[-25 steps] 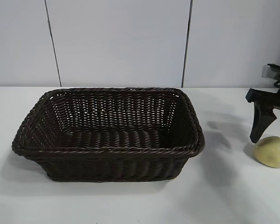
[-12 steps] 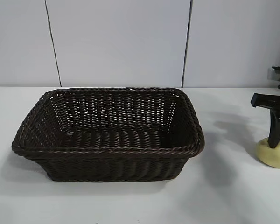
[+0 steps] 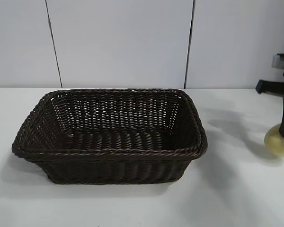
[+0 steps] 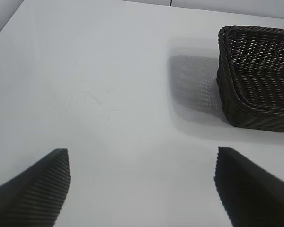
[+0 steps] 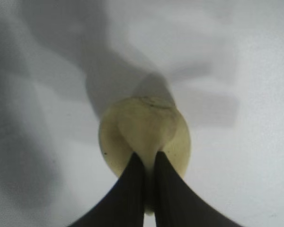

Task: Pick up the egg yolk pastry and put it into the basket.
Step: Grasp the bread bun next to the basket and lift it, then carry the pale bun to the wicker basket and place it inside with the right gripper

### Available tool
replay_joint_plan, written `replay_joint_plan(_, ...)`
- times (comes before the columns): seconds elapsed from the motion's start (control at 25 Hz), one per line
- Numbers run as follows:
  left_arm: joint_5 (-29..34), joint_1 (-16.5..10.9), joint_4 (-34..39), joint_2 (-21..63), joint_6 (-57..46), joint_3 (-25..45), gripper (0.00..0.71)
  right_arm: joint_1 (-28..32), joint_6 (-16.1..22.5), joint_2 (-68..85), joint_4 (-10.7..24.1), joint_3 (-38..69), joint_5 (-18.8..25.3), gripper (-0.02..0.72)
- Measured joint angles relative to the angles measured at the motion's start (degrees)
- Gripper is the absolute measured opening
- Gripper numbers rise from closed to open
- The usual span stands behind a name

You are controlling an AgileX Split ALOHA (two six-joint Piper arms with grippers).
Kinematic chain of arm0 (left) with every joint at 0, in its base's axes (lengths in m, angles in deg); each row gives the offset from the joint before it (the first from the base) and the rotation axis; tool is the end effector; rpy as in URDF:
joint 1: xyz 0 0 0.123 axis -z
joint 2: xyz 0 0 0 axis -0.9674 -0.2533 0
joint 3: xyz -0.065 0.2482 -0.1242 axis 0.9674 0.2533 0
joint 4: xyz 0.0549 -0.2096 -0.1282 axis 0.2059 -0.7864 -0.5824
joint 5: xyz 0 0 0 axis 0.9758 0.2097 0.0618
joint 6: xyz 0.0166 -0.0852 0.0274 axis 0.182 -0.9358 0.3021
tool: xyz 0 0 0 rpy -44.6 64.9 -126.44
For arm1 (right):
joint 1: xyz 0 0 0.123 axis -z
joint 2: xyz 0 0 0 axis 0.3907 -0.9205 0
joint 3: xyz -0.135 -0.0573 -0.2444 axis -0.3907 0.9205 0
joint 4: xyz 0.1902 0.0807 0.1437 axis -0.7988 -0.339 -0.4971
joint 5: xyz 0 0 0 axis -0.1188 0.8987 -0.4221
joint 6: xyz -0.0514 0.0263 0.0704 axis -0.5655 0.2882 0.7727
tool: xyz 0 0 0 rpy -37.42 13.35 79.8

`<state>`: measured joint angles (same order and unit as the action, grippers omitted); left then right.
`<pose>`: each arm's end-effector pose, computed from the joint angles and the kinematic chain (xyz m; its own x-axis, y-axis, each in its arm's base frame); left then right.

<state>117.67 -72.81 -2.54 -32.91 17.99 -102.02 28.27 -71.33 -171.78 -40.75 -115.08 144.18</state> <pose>-0.0077 0.0030 0.2681 -0.5127 -0.0324 -0.8580 -0.0087 0.9994 -0.0325 0.3556 -0.0175 0.2031 -0.9772 0.1750 -0.1204 0.1524 0.9724 0.1766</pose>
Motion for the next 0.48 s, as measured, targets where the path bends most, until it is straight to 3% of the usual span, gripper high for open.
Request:
replay_joint_plan(0.2,0.0,0.0,0.0,0.0,0.0,0.0,0.605,0.0,-2.34,6.62,-4.54,-6.48,6.1,0.023)
replay_joint_plan(0.48,0.0,0.0,0.0,0.0,0.0,0.0,0.605,-0.13,-2.86,10.16,-7.0,-8.3,9.0,0.023)
